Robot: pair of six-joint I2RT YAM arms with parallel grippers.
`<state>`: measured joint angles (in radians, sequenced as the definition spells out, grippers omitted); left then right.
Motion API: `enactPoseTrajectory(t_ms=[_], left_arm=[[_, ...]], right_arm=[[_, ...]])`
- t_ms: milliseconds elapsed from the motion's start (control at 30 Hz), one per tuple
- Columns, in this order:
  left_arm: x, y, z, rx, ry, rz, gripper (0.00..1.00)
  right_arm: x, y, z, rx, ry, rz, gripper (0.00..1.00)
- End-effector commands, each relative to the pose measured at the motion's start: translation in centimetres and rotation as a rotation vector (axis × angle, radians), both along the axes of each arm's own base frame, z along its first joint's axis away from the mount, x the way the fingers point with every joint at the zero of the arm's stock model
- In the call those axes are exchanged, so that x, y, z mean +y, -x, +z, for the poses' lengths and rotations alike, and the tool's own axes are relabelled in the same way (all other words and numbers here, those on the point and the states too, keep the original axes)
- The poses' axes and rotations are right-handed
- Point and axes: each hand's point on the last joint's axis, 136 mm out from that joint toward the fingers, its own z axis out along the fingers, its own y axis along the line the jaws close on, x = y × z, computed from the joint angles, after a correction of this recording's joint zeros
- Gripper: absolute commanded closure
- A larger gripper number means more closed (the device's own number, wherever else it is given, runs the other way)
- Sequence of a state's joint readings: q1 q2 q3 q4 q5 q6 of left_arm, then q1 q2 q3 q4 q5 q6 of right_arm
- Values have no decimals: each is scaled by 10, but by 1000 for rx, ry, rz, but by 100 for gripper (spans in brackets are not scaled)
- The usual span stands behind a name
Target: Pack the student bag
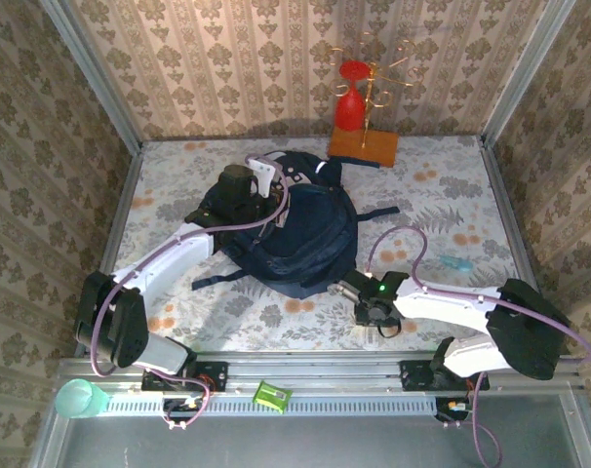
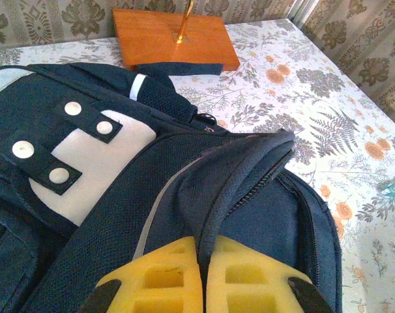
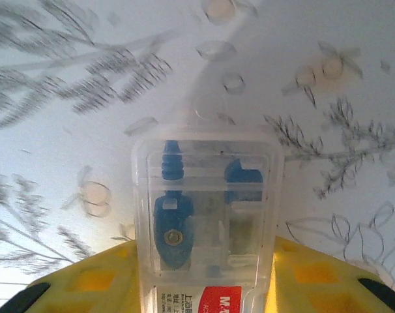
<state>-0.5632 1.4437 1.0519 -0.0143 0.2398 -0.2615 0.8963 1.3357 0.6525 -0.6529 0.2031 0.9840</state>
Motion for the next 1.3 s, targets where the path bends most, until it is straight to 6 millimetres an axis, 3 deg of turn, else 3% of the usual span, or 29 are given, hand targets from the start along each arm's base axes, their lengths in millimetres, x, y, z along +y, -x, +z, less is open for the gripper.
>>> enactPoseTrajectory(t_ms=[0,200,333,433,567,667,733,833,933,1100,1167,1267], left_arm=[[4,2,27,-67,44,15,100],[3,5,33,-74,62,15,100],[1,7,42,-83,77,11,100],[0,7,53,-91,87,8,100],[1,6,66,-116,90,8,100],[0,4,68,-118,93,12,100],[-2,4,67,-113,91,6,100],[-1,3,64,-112,79,8,100],[2,1,61,-119,66,21,100],[1,-1,54,-112,58,18,100],[0,-1,50,-106,55,15,100],[0,0,42,-101,60,15,100]], right_arm=[[29,-47,62,-242,-114,48,64],[94,-111,154,-464,-469,94,67],[128,-160,192,-551,-624,73,66],[136,-195,184,-560,-671,-18,66],[146,-227,170,-564,-722,-112,66],[147,-252,152,-566,-724,-179,62],[144,-264,145,-573,-702,-194,52],[144,-265,147,-571,-667,-130,34],[141,-254,155,-571,-642,-65,27],[121,-223,171,-562,-639,17,25],[92,-208,172,-561,-558,19,24],[19,-188,161,-533,-327,-55,20]])
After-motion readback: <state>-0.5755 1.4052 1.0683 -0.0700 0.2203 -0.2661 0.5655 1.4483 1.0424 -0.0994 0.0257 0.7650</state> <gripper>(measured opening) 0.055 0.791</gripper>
